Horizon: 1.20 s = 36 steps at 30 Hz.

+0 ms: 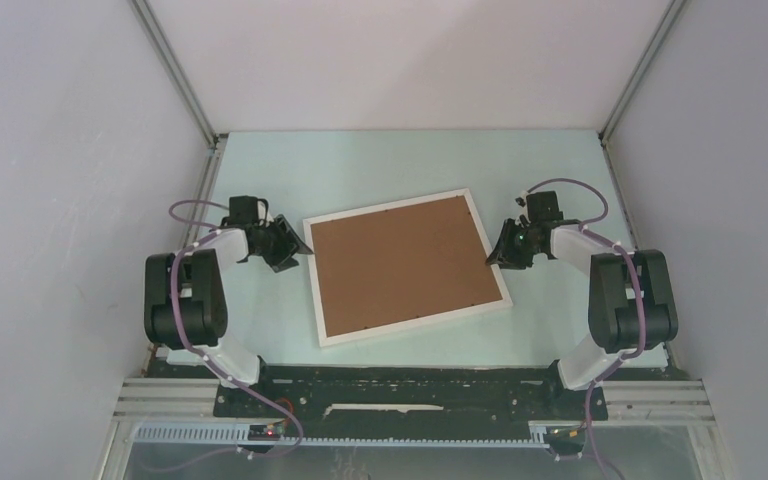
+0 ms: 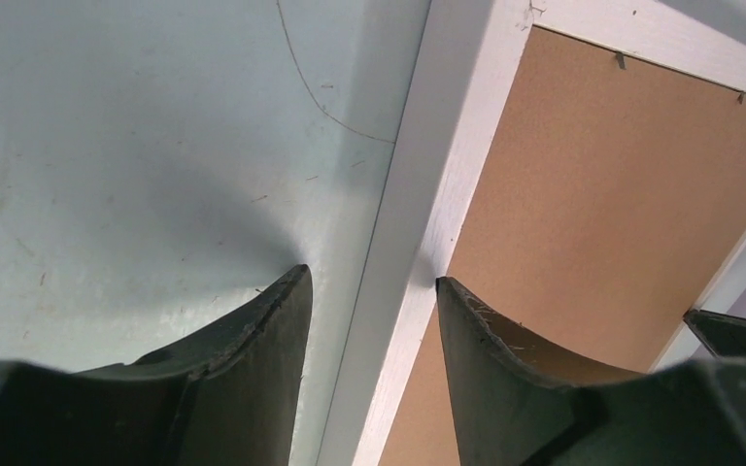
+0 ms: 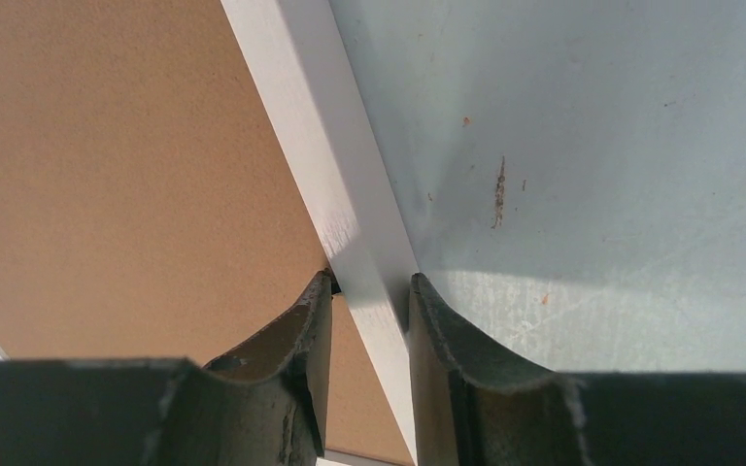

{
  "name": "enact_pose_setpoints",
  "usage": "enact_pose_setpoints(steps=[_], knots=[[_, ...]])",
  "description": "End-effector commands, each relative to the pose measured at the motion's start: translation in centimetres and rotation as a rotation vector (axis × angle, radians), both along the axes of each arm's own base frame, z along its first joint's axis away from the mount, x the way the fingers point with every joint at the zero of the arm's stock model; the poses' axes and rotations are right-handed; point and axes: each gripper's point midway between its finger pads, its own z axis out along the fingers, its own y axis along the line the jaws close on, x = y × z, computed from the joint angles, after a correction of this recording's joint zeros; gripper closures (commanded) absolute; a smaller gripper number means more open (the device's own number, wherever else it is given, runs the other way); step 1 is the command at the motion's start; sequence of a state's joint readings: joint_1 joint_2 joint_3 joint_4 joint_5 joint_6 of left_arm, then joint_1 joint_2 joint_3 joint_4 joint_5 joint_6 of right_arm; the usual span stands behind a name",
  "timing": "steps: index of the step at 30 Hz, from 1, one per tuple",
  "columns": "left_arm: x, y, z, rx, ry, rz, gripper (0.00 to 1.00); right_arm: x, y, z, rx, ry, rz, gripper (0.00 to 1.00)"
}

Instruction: Put the photo into the frame

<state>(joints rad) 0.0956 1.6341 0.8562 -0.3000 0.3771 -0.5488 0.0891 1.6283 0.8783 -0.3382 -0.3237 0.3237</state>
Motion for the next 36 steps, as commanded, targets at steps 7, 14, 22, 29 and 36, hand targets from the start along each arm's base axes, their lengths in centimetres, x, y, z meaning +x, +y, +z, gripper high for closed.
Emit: enact_pose_setpoints(steps=[7,14,22,29,36], knots=[[-0.4,-0.9,-1.3,0.031,0.03,-0.031,0.45,-0.8,1.7,0.0,0.029,0.03,0.063,0.68],[-1.3,-0.2,-0.9,0.071,0.022,-0.02,0.44,-0.7,1.8,0.1,0.034,0.023,0.065,0.69],[-1.1,2.2,0.9,0.145,-0.013,0.027,0.44,-0.9,1.9,-0.2,0.026,0.032,0.075,0.69],[-0.6,0.5,0.1,0.124,-0.003,-0.013,0.47,-0.9,2.2,-0.4,0.03,0.034,0.08,0.71],[0.1,0.5,0.0,0.142,0.002,-0.009,0.49,-1.0,2.2,-0.2,0.025,0.031,0.088,0.72]])
